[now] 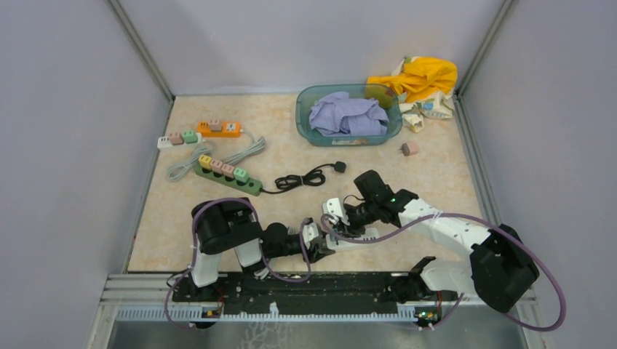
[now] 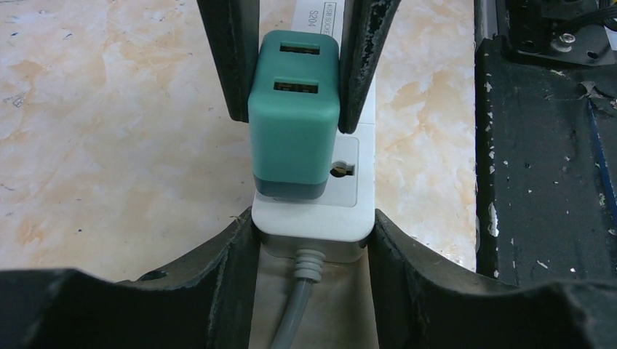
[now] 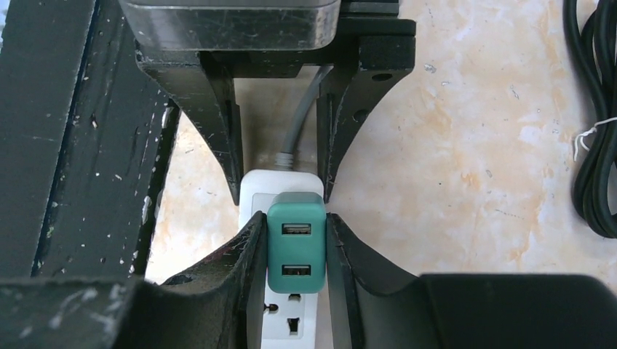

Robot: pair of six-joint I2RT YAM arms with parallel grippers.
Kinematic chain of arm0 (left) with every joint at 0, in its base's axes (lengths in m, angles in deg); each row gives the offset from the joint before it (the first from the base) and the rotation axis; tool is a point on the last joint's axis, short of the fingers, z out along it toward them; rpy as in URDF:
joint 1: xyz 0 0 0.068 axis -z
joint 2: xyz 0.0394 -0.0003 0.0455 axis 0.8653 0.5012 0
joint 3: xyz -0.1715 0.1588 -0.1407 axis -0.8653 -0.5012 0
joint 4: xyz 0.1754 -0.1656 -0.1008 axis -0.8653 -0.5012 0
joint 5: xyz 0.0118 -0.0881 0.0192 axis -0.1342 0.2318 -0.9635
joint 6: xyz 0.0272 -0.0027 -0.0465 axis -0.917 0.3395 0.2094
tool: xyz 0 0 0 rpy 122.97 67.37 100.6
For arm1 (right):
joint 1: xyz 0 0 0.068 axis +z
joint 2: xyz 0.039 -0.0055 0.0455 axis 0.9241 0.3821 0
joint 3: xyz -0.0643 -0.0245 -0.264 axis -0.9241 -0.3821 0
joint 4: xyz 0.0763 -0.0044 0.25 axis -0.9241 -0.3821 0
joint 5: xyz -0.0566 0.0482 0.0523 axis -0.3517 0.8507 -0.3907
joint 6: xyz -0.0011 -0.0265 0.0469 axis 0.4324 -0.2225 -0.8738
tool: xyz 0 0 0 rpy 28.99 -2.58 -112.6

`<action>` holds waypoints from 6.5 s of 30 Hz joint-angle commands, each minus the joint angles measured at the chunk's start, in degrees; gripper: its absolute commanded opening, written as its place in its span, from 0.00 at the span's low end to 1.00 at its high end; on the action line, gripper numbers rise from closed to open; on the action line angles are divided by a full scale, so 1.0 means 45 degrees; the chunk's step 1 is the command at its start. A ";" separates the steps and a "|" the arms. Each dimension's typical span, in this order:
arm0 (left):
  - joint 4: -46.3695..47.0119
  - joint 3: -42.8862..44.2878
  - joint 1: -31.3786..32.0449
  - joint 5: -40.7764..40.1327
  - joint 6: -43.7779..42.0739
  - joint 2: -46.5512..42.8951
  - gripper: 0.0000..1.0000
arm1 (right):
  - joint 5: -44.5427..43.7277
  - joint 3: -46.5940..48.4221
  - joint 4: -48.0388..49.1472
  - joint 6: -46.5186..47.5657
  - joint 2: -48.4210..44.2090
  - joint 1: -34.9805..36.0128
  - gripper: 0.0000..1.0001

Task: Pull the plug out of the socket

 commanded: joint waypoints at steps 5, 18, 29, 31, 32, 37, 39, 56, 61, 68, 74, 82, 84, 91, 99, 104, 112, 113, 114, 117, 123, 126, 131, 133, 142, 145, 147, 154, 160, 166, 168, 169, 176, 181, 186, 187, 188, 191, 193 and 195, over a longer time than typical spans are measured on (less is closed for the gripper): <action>0.3357 -0.0538 -0.0137 -0.0195 0.0640 0.0787 0.00 | -0.0870 0.0777 0.1389 -0.2636 -0.0128 0.0144 0.00; 0.3090 -0.0523 -0.0137 -0.0223 0.0692 0.0785 0.00 | 0.1675 0.1222 -0.1191 -0.0631 -0.0489 -0.0413 0.00; 0.2758 -0.0537 -0.0137 -0.0218 0.0802 0.0620 0.00 | 0.0188 0.1596 -0.0946 -0.1282 -0.0935 -0.0890 0.00; 0.2732 -0.0513 -0.0138 -0.0152 0.0792 0.0653 0.00 | 0.0378 0.1639 -0.1324 -0.0918 -0.1103 -0.1127 0.00; 0.2732 -0.0490 -0.0146 -0.0121 0.0792 0.0666 0.00 | 0.0552 0.1651 -0.1551 -0.0740 -0.1140 -0.1192 0.00; 0.2722 -0.0462 -0.0137 -0.0048 0.0843 0.0684 0.00 | 0.1088 0.1751 -0.2039 -0.0278 -0.1195 -0.1271 0.00; 0.2713 -0.0480 -0.0137 -0.0059 0.0855 0.0663 0.00 | 0.0884 0.1797 -0.1924 -0.0490 -0.1160 -0.1304 0.00; 0.1906 -0.0473 -0.0137 -0.0480 0.1303 0.0141 0.38 | -0.2160 0.1319 0.1255 -0.4535 -0.1910 -0.4211 0.00; 0.1053 -0.0478 -0.0137 -0.0835 0.1621 -0.0684 0.77 | -0.2782 0.1165 0.2245 -0.6216 -0.1947 -0.5654 0.00; -0.3432 0.0283 -0.0147 -0.1217 0.1746 -0.3401 0.93 | -0.2062 0.1086 0.2937 -0.7883 -0.1954 -0.7536 0.02; -0.7786 0.1439 -0.0137 -0.1335 0.1644 -0.5632 0.95 | -0.0945 0.1349 0.3195 -0.8965 -0.1259 -0.8939 0.03; -1.1112 0.2175 -0.0137 -0.1382 0.1741 -0.7949 0.96 | 0.0709 0.2580 0.3904 -1.0702 0.0465 -1.0342 0.02; -1.1457 0.2224 -0.0137 -0.1339 0.1799 -0.8514 0.96 | 0.0829 0.2940 0.4163 -1.1082 0.0957 -1.0371 0.02; -1.2029 0.1857 -0.0156 -0.1591 0.2322 -1.0170 0.99 | 0.0810 0.3033 0.6528 -1.3328 0.2502 -1.0484 0.02; -1.1369 0.0964 -0.0212 -0.1715 0.2880 -1.1318 1.00 | -0.0459 0.3051 0.7135 -1.4972 0.4286 -1.1109 0.03; -1.1255 0.0679 -0.0215 -0.1688 0.3098 -1.1378 1.00 | -0.0645 0.3090 0.7304 -1.6067 0.5464 -1.2156 0.04; -1.1828 0.0515 -0.0215 -0.1964 0.3135 -1.1993 1.00 | 0.0545 0.4094 0.6705 -1.6602 0.7736 -1.3614 0.05; -1.1822 0.0440 -0.0215 -0.2006 0.3160 -1.2133 1.00 | 0.0365 0.4197 0.6691 -1.6543 0.7843 -1.3614 0.06; -1.1829 0.0377 -0.0215 -0.2045 0.3182 -1.2288 1.00 | 0.0123 0.4286 0.6699 -1.6519 0.7932 -1.3614 0.07; -1.1919 0.0181 -0.0215 -0.2116 0.3327 -1.2728 1.00 | -0.0413 0.4586 0.6632 -1.6402 0.8238 -1.3615 0.12; -1.2267 -0.0157 -0.0215 -0.2222 0.3568 -1.3590 1.00 | -0.0796 0.5208 0.6077 -1.6036 0.8681 -1.3634 0.41; -1.2547 -0.0197 -0.0215 -0.2269 0.3702 -1.3991 1.00 | -0.0817 0.5335 0.5905 -1.5946 0.8621 -1.3633 0.54; -1.3476 0.0208 -0.0224 -0.2267 0.3923 -1.4364 1.00 | -0.1151 0.5353 0.5562 -1.5461 0.7980 -1.3634 0.64; -1.3825 0.0356 -0.0216 -0.2269 0.3921 -1.4519 1.00 | -0.1386 0.5353 0.5404 -1.5164 0.7604 -1.3636 0.66; -1.5452 0.1186 -0.0215 -0.2820 0.3762 -1.4794 1.00 | -0.1576 0.4978 0.4938 -1.3958 0.6022 -1.3624 0.68; -1.6185 0.1585 -0.0216 -0.2900 0.3690 -1.4708 1.00 | -0.1374 0.5021 0.4618 -1.3567 0.5433 -1.3636 0.68; -1.6354 0.1645 -0.0215 -0.3091 0.3698 -1.4741 1.00 | -0.0965 0.5023 0.4462 -1.3263 0.5087 -1.3635 0.68; -1.7384 0.1965 -0.0215 -0.3889 0.3546 -1.4452 1.00 | 0.1353 0.4580 0.4267 -1.2174 0.3090 -1.3624 0.68; -1.8538 0.2599 -0.0215 -0.4498 0.3445 -1.3907 1.00 | 0.3148 0.4583 0.3052 -1.0407 0.1453 -1.2831 0.68; -1.9119 0.2837 -0.0224 -0.5080 0.3716 -1.3715 0.99 | 0.4715 0.4480 0.1519 -0.8319 0.0371 -1.0574 0.68; -1.9172 0.2748 -0.0216 -0.5230 0.3884 -1.3925 0.99 | 0.5269 0.4133 0.1690 -0.7902 -0.0084 -0.9878 0.68; -1.9156 0.2675 -0.0220 -0.5275 0.3961 -1.4052 0.99 | 0.5606 0.3965 0.1760 -0.7529 -0.0263 -0.9475 0.68; -1.9488 0.2264 -0.0234 -0.5562 0.4783 -1.4591 0.97 | 0.7208 0.2406 0.1635 -0.5055 -0.1209 -0.7876 0.71; -1.9610 0.2152 -0.0234 -0.5796 0.5148 -1.4482 0.97 | 0.7708 0.1936 -0.0526 -0.1734 -0.1486 -0.7017 0.79; -1.9498 0.2339 -0.0234 -0.6068 0.5122 -1.4181 0.97 | 0.7181 0.1768 -0.1246 -0.0588 -0.1425 -0.6410 0.82; -1.9422 0.2367 -0.0234 -0.6039 0.5059 -1.4167 0.97 | 0.7037 0.1751 -0.1343 -0.0408 -0.1415 -0.6264 0.83; -1.9278 0.2395 -0.0237 -0.5957 0.4980 -1.4195 0.97 | 0.6863 0.1737 -0.1436 -0.0259 -0.1372 -0.6131 0.83; -1.8809 0.2399 -0.0299 -0.5714 0.4836 -1.4368 0.98 | 0.6419 0.1697 -0.1735 0.0241 -0.1283 -0.5580 0.84; -1.8526 0.2407 -0.0431 -0.5473 0.4788 -1.4511 0.98 | 0.6070 0.1700 -0.1914 0.0596 -0.1216 -0.5177 0.84; -1.8230 0.2378 -0.0641 -0.5142 0.4725 -1.4706 1.00 | 0.5676 0.1682 -0.2023 0.0773 -0.1123 -0.4758 0.85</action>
